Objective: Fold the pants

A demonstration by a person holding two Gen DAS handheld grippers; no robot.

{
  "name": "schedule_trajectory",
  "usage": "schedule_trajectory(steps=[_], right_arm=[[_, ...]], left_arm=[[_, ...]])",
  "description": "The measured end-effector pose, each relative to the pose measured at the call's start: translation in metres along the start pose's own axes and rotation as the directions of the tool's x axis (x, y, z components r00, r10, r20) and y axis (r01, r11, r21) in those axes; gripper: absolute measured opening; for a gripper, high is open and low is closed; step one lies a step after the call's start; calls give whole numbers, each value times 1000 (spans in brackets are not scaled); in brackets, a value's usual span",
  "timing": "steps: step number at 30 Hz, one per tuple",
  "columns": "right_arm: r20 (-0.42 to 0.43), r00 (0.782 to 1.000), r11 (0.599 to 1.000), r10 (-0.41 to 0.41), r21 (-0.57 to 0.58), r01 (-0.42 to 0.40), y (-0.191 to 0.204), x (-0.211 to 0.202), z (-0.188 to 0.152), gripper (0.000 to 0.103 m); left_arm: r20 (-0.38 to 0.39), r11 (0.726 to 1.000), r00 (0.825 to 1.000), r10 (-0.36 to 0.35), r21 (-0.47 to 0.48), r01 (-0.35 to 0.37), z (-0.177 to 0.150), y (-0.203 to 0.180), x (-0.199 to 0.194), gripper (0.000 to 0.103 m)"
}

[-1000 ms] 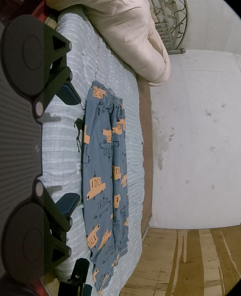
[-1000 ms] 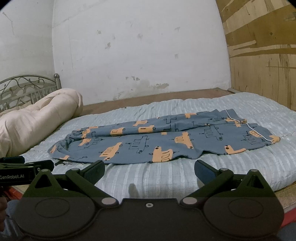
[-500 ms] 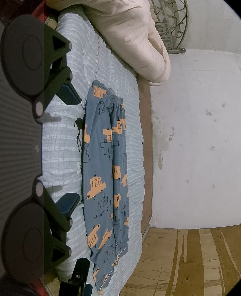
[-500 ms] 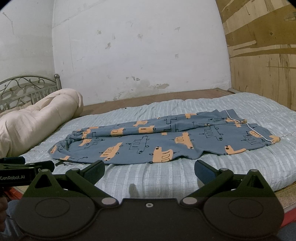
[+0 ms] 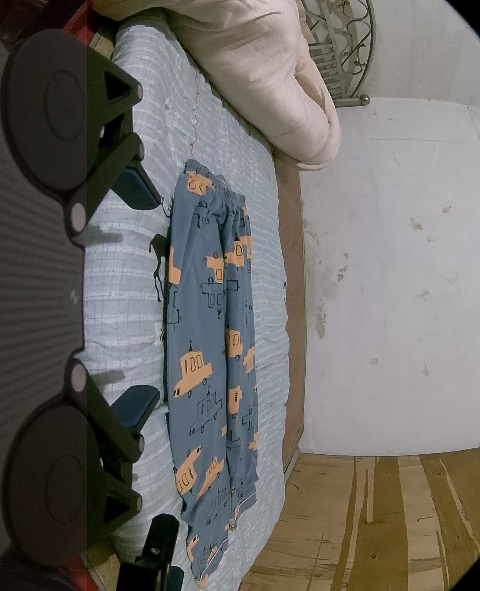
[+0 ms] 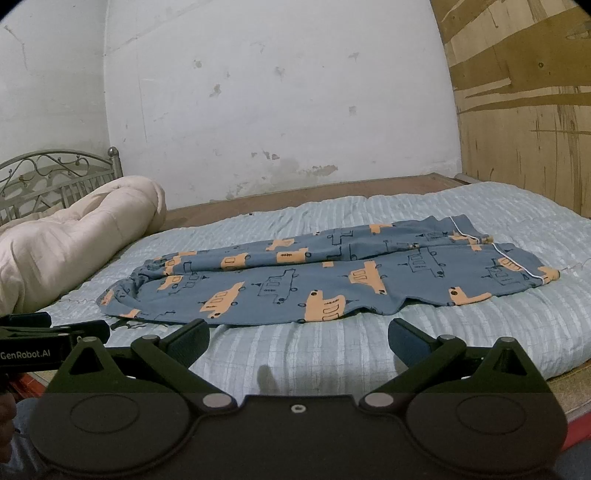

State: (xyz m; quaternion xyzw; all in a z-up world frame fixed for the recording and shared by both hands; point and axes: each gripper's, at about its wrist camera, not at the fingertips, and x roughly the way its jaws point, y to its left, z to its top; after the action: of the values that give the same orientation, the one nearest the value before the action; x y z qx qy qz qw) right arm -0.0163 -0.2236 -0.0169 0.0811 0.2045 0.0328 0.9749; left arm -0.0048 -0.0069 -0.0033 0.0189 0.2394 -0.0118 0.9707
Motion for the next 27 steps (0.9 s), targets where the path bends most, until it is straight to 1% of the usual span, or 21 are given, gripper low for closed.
schedule_trajectory(steps=[6,9,11,14,16,18,19,21,24,27], right_arm=[[-8,1000,1000,0,0,0,0,1,0,102],[-21,1000,1000,0,5,0,1,1,-1,102],[-38,999,1000,0,9,1,2,3,1,102],[-72,997,1000,1,15,1,3,6,6,102],[-96,995,1000,5,16,-4,5,9,10,102],[-121,993,1000,3,14,-1,6,13,16,102],[-132,991,1000,0,13,2,7,15,19,102],[-150,989,1000,-2,5,3,9,19,25,102],[-163,987,1000,-10,-12,8,12,26,34,102],[-174,985,1000,-13,-24,9,13,35,41,102]], left_arm=[[-17,1000,1000,-10,-6,10,1,1,1,102],[-47,1000,999,-24,-19,23,2,3,4,102],[-81,999,996,-32,-29,30,3,4,7,102],[-168,996,984,-60,-76,48,7,9,15,102],[-237,991,968,-77,-121,49,11,14,22,102],[-286,985,953,-100,-163,54,16,20,27,102],[-293,982,950,-110,-180,58,19,22,30,102],[-285,980,952,-113,-188,60,23,24,32,102],[-272,985,958,-96,-165,52,34,23,38,102],[-277,987,957,-84,-155,42,46,23,49,102]])
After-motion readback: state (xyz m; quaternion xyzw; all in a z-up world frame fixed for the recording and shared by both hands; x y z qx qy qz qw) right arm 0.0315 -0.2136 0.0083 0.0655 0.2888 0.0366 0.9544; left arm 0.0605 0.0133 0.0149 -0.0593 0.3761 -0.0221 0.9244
